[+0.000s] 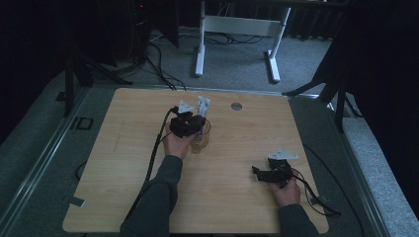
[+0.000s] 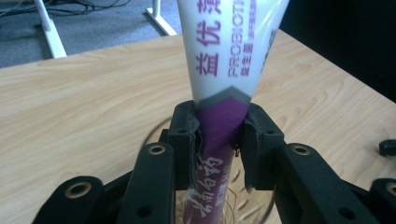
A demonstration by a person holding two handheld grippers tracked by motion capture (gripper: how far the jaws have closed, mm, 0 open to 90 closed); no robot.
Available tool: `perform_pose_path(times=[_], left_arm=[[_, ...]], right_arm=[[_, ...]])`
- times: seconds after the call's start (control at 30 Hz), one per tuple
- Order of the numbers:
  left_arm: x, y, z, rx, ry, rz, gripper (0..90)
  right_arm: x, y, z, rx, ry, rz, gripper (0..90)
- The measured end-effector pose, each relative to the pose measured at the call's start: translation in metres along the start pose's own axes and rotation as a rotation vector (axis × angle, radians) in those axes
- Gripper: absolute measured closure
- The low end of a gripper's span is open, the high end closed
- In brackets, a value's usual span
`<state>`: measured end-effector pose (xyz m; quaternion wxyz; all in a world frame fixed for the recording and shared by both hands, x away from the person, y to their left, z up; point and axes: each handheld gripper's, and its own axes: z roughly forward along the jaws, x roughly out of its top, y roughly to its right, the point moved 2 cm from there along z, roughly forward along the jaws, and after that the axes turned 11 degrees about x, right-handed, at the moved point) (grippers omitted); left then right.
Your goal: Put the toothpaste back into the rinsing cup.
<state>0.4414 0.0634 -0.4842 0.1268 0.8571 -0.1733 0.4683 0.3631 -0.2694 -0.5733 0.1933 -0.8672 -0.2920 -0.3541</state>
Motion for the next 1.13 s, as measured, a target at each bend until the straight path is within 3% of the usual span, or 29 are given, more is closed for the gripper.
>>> perform_pose_path(times=[0.1,0.3,0.67,0.8,1.03,1.13], left_arm=[[-0.007,0.003,0.001,-0.005,-0.001,0.004,66.2],[-0.01,-0.002,-0.01,-0.047,0.056,-0.085,58.5],[-0.015,-0.008,-0.038,-0.049,0.111,-0.105,47.9],[-0.022,-0.011,-0.045,-0.028,0.111,-0.085,46.3],[-0.031,-0.017,-0.054,-0.008,0.123,-0.102,43.4],[-0.049,-0.033,-0.053,0.125,0.058,-0.091,39.5]], right_arm=[[0.0,0.0,0.0,0.0,0.0,-0.001,20.1],[0.0,0.0,0.0,0.0,-0.001,-0.001,20.1],[0.0,0.0,0.0,0.0,-0.001,-0.001,20.1],[0.0,0.0,0.0,0.0,-0.001,0.0,20.1],[0.0,0.0,0.0,0.0,-0.001,-0.002,20.1],[0.0,0.0,0.0,0.0,0.0,0.0,20.1]])
